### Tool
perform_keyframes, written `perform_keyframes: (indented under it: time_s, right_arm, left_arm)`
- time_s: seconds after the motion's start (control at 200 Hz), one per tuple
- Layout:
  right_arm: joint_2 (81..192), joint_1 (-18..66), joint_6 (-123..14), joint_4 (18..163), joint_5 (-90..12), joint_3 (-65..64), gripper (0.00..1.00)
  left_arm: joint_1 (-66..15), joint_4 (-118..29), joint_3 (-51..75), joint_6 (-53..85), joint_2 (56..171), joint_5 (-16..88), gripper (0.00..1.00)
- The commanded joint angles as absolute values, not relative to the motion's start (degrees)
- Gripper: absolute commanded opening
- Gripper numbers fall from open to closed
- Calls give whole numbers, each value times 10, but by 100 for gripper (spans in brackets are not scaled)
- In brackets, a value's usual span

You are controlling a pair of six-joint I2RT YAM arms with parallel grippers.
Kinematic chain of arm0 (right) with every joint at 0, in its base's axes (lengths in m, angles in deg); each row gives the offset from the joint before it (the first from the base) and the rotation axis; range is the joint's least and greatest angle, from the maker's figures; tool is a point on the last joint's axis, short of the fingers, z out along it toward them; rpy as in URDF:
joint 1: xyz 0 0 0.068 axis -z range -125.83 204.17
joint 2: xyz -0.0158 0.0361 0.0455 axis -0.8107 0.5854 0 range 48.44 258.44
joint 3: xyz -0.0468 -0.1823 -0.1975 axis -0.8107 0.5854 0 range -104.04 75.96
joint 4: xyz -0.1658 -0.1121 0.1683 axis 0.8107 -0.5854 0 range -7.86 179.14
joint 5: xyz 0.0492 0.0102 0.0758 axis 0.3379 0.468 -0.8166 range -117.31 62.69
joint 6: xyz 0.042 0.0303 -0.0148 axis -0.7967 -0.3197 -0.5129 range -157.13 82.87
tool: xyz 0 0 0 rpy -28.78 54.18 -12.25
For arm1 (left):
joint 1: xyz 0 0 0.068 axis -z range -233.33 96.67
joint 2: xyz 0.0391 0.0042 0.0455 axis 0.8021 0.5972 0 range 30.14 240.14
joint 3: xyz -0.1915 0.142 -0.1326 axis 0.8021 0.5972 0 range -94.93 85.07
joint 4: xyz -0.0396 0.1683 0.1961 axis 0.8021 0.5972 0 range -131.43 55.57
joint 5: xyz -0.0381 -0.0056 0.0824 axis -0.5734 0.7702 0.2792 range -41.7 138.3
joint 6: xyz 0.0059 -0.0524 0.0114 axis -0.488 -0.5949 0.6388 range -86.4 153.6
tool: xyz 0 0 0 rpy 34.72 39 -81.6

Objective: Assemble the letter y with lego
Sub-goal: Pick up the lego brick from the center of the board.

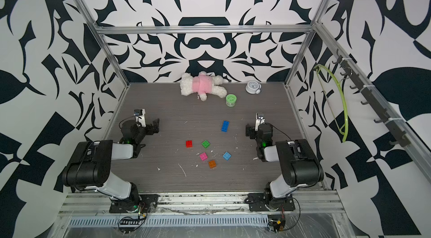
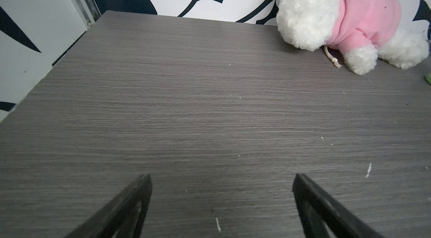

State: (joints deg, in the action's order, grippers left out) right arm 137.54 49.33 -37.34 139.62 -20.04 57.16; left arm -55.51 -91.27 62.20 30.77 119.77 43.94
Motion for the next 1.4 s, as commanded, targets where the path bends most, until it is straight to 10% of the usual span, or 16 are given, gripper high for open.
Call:
perform_keyframes:
  time_s: [0.0, 0.7, 1.125, 1.395]
  right_arm:
    - [1374, 495, -372, 1418, -194, 558, 100]
    - [1356, 495, -373, 1415, -204, 560, 100]
    - [1224, 480, -530, 747, -247, 247, 100]
    - [1328, 255, -381, 598, -237, 76, 98]
  left_arm:
    - [-553, -911, 628, 307, 1189, 431, 99]
    - [-553, -918, 631, 309, 1186, 426, 99]
    - [-557, -353, 338, 368, 1115, 239, 99]
    - [-558, -204, 304, 333, 1081, 213, 100]
